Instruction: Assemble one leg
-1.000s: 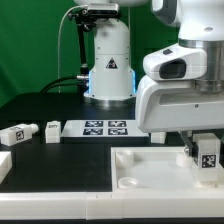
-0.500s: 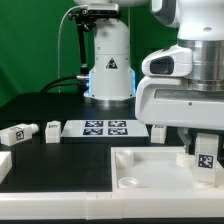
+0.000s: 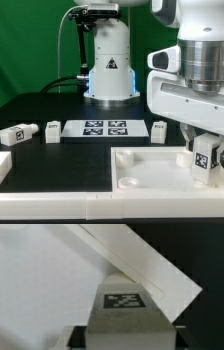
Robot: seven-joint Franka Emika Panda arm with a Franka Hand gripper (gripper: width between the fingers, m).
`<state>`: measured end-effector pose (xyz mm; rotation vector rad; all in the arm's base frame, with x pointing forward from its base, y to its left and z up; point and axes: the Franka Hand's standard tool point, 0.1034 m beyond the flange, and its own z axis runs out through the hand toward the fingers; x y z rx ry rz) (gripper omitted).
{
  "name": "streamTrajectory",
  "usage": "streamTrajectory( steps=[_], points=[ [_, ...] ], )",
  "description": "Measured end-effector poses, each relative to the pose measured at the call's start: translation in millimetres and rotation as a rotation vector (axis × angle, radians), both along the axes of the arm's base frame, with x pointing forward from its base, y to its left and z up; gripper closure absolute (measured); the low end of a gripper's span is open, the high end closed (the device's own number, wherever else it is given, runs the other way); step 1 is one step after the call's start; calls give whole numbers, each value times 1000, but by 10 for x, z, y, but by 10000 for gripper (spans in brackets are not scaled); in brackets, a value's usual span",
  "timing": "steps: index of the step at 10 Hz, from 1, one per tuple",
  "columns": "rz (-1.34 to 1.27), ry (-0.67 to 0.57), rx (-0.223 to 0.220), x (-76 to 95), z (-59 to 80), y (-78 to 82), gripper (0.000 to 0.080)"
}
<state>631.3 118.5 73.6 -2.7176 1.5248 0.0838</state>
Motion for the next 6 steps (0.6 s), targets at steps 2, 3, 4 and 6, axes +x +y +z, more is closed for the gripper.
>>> streamTrajectory(
  steps=[2,3,4,6],
  points=[
    [-149,8,1,1,-2,-5,509],
    [-119,7,2,0,-3,-3,509],
    [-93,6,3,-1,-5,-2,326],
    [-39,4,5,-4,-10,1,211]
  ],
)
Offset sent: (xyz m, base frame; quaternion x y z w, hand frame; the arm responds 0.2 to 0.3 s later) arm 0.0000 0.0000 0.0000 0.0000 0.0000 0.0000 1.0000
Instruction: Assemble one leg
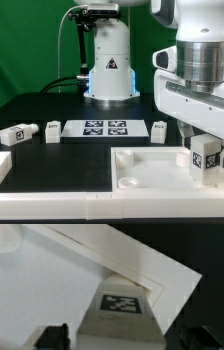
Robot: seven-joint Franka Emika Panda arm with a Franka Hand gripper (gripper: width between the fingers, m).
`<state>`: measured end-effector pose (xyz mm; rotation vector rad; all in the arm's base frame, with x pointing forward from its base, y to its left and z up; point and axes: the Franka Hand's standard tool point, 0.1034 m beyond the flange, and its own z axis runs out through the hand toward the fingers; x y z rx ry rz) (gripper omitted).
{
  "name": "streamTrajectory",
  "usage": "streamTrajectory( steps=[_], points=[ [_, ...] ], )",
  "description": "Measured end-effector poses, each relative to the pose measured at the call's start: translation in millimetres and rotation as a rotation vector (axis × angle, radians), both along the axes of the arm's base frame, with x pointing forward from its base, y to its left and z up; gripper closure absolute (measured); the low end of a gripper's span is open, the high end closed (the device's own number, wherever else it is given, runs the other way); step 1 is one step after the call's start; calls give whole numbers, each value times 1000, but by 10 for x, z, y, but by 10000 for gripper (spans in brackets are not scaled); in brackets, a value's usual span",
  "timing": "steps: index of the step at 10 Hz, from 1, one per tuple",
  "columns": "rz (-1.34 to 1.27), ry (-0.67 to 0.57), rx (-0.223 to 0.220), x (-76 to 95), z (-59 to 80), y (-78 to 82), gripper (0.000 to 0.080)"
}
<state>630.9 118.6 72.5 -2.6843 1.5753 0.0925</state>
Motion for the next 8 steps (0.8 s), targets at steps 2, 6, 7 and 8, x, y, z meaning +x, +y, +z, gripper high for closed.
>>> streamTrajectory(
  steps=[2,6,7,8],
  points=[
    [225,-10,7,-3,-9,-6,160],
    [708,-34,25,-5,-12,-12,150],
    [805,-39,29,-6,-13,-13,150],
    [908,-44,32,-6,-13,-14,150]
  ],
)
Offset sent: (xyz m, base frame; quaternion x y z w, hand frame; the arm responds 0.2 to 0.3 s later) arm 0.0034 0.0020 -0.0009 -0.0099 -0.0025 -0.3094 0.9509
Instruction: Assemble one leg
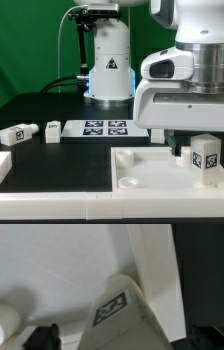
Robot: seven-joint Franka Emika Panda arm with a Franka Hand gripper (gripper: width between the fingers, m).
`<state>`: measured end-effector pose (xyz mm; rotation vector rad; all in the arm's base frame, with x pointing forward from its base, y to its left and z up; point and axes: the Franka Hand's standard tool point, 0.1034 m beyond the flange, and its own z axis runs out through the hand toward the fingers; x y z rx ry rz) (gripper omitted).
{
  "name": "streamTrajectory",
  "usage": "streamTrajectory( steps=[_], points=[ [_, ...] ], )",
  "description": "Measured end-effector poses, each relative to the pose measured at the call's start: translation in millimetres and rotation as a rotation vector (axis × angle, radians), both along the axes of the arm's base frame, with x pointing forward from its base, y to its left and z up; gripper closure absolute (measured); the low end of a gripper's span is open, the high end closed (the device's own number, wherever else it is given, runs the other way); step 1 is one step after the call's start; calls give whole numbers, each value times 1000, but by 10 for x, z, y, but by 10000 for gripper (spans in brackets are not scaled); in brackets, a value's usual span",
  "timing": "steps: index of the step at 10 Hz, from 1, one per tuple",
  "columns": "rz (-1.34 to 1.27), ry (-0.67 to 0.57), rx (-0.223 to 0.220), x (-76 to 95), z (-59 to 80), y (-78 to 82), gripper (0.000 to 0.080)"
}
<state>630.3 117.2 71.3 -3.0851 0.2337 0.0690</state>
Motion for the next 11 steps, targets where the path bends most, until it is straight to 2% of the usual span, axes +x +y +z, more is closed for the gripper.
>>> streamTrajectory(
  steps=[4,6,7,8,9,10,11],
  points=[
    [345,-20,17,-17,0,50,150],
    [345,-19,18,-19,-9,41,150],
    [345,-19,18,-20,-10,41,284],
    [345,-19,18,-20,-10,41,284],
    [345,-19,18,-20,-11,41,426],
    [337,-18,18,-20,-11,40,509],
    [309,-17,17,-20,-11,40,509]
  ],
)
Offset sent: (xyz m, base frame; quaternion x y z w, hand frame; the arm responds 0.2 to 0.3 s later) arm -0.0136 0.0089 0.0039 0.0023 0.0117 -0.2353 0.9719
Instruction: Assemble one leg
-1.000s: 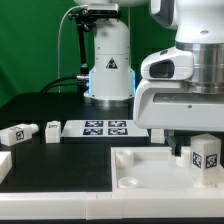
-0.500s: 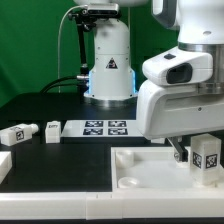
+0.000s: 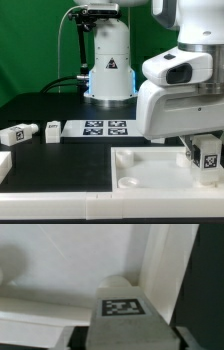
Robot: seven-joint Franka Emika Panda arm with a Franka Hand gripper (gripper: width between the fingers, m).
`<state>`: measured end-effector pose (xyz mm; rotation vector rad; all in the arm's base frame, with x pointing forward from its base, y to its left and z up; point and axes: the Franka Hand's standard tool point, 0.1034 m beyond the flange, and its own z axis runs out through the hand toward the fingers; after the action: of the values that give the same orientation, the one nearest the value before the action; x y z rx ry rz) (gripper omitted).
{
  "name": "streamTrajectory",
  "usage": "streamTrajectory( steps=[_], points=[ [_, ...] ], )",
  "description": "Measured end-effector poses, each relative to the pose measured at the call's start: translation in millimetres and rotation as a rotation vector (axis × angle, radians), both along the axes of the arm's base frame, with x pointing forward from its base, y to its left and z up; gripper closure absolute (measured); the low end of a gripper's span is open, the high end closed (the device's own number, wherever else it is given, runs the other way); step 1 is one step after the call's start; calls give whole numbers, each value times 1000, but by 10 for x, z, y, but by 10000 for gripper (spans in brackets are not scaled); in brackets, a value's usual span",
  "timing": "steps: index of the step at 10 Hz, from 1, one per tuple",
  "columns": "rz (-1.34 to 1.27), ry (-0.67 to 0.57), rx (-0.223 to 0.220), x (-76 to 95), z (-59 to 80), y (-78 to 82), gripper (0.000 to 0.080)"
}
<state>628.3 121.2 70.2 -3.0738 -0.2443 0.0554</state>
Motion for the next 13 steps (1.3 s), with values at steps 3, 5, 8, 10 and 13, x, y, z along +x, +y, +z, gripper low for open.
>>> streamTrajectory(
  steps=[3,5,8,10,13],
  points=[
    [-134,8,-2,1,-1,-3,508],
    [-386,14,-10,7,-4,5,508],
    [-742,28,-23,14,-5,6,508],
    [-1027,39,-35,17,-11,6,508],
    [-1276,52,-43,19,-15,2,506]
  ],
)
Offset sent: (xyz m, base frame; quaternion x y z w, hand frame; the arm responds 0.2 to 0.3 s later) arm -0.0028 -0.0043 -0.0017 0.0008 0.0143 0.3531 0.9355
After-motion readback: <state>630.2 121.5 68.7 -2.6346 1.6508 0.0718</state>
